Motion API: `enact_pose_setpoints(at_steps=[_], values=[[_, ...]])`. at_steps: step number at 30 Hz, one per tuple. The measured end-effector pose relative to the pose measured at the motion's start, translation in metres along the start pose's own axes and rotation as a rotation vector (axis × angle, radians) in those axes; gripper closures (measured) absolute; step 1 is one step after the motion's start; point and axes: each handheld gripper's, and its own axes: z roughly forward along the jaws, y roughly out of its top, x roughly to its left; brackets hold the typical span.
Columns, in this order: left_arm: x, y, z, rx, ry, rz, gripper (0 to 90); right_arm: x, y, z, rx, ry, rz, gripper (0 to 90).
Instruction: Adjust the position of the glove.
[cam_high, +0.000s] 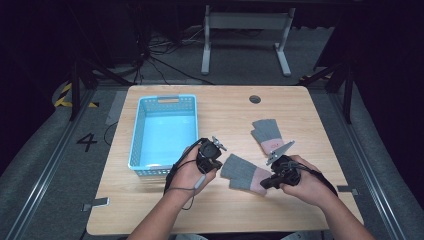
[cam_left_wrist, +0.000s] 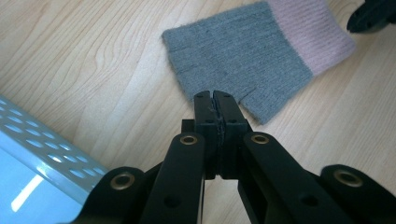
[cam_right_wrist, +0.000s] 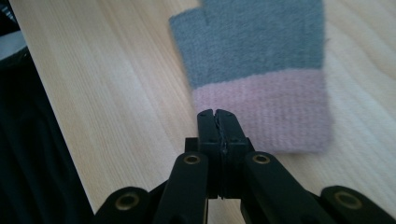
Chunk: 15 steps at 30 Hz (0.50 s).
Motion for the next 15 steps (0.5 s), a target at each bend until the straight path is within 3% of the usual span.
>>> enact_pose_setpoints(at_steps=[15], values=[[0.001, 0.0, 0.002, -0.001, -0.025, -0.014, 88.4, 0.012, 0.002, 0.023, 0.104, 0.044, -0.065, 90.0]])
